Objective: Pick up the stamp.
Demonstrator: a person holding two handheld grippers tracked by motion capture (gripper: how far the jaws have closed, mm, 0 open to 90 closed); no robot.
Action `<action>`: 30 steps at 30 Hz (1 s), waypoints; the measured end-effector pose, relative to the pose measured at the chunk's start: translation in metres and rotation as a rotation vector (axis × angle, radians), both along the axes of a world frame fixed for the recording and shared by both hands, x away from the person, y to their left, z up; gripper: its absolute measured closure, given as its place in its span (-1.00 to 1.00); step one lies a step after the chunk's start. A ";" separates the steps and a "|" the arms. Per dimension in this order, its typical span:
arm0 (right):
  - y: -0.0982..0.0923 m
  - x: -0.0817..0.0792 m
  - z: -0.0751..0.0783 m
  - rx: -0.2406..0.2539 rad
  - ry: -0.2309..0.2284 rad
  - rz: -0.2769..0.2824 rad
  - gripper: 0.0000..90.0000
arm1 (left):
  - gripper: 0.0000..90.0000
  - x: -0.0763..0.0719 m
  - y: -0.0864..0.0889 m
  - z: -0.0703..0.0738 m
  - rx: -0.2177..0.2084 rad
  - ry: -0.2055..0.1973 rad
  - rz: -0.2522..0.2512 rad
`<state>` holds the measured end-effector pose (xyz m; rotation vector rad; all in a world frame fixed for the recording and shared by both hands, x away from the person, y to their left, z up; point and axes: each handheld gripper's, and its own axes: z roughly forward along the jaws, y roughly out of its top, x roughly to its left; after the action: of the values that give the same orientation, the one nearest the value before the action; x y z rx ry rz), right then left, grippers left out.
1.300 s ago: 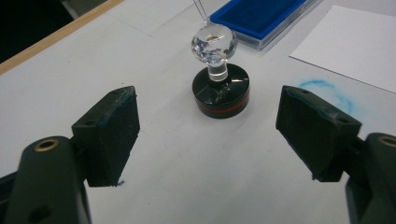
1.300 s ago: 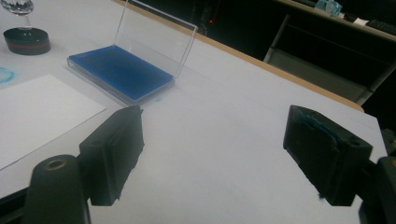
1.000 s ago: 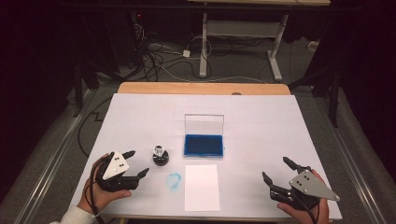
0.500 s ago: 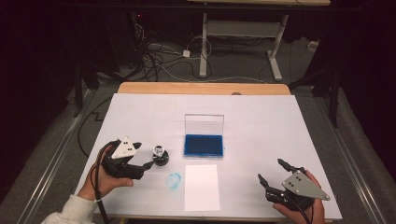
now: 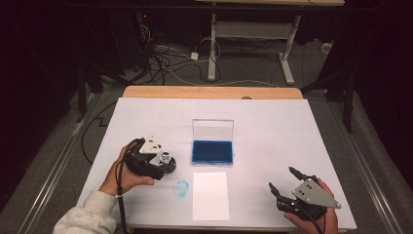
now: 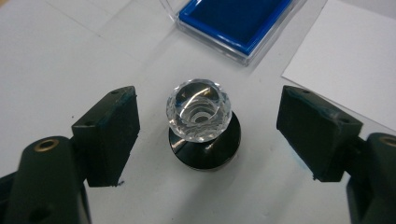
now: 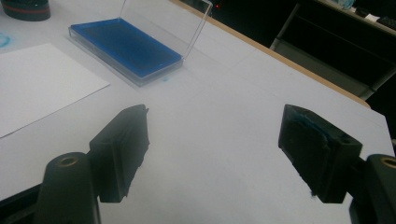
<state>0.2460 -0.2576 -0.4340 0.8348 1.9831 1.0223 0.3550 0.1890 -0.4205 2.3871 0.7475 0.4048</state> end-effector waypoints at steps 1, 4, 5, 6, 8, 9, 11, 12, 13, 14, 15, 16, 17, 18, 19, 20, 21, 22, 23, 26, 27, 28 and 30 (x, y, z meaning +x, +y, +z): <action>0.000 0.000 0.000 -0.004 0.000 0.001 -0.45 | -0.54 0.002 0.000 -0.001 0.002 0.006 0.002; 0.001 0.001 -0.002 -0.005 0.006 0.006 -0.45 | -0.51 0.009 0.000 -0.004 0.000 0.025 0.006; 0.001 0.001 -0.002 -0.011 0.006 0.009 -0.45 | -0.47 0.009 0.000 -0.004 0.000 0.025 0.006; 0.001 0.001 -0.002 -0.011 0.006 0.009 -0.45 | -0.47 0.010 0.000 -0.004 0.002 0.031 -0.001; 0.002 0.001 -0.002 -0.012 0.004 0.009 -0.45 | -0.38 0.011 -0.001 -0.005 0.002 0.029 -0.002; 0.002 0.001 -0.002 -0.013 0.005 0.010 -0.45 | -0.30 0.012 -0.002 -0.005 0.008 0.027 -0.003; 0.002 0.001 -0.002 -0.013 0.006 0.010 -0.45 | -0.25 0.012 -0.002 -0.005 0.000 0.029 -0.022; 0.002 0.001 -0.002 -0.012 0.009 0.010 -0.44 | -0.19 0.012 -0.002 -0.005 0.000 0.030 -0.030; 0.003 0.001 -0.003 -0.019 0.010 0.009 -0.44 | -0.11 0.011 -0.002 -0.005 0.005 0.021 -0.033; 0.003 0.001 -0.003 -0.024 0.011 0.005 -0.43 | -0.09 0.010 -0.002 -0.005 -0.003 0.017 -0.036; 0.004 0.001 -0.003 -0.029 0.011 0.005 -0.43 | -0.05 0.010 -0.002 -0.004 -0.004 0.014 -0.036; 0.004 0.001 -0.004 -0.033 0.012 0.007 -0.42 | -0.03 0.010 -0.002 -0.004 -0.004 0.014 -0.036; 0.004 0.001 -0.004 -0.033 0.014 0.002 -0.42 | -0.02 0.011 -0.003 -0.005 0.010 0.020 -0.033; 0.004 0.001 -0.004 -0.034 0.014 0.001 -0.42 | -0.01 0.011 -0.003 -0.006 0.014 0.031 -0.038; 0.004 0.001 -0.004 -0.033 0.015 0.001 -0.42 | 0.00 0.011 -0.003 -0.007 0.012 0.036 -0.040; 0.004 0.001 -0.004 -0.033 0.014 0.001 -0.42 | 0.00 0.011 -0.003 -0.007 0.012 0.036 -0.040; 0.004 0.001 -0.004 -0.033 0.013 0.002 -0.42 | 0.00 0.012 -0.003 -0.007 0.013 0.042 -0.040; 0.004 0.001 -0.004 -0.034 0.011 0.003 -0.42 | 0.01 0.012 -0.003 -0.008 0.017 0.050 -0.043; 0.004 0.001 -0.004 -0.034 0.011 0.003 -0.42 | 0.02 0.012 -0.003 -0.008 0.021 0.052 -0.039; 0.004 0.001 -0.004 -0.033 0.014 0.001 -0.41 | 0.06 0.013 -0.004 -0.008 0.021 0.050 -0.040; 0.004 0.001 -0.004 -0.034 0.013 0.000 -0.42 | 0.08 0.012 -0.003 -0.008 0.020 0.045 -0.038; 0.004 0.001 -0.004 -0.034 0.012 0.001 -0.42 | 0.15 0.012 -0.003 -0.008 0.020 0.045 -0.038; 0.004 0.001 -0.004 -0.032 0.010 0.000 -0.41 | 0.19 0.012 -0.003 -0.008 0.014 0.040 -0.043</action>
<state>0.2470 -0.2538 -0.4380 0.8239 2.0033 0.9851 0.3672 0.1862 -0.4281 2.4263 0.7118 0.3466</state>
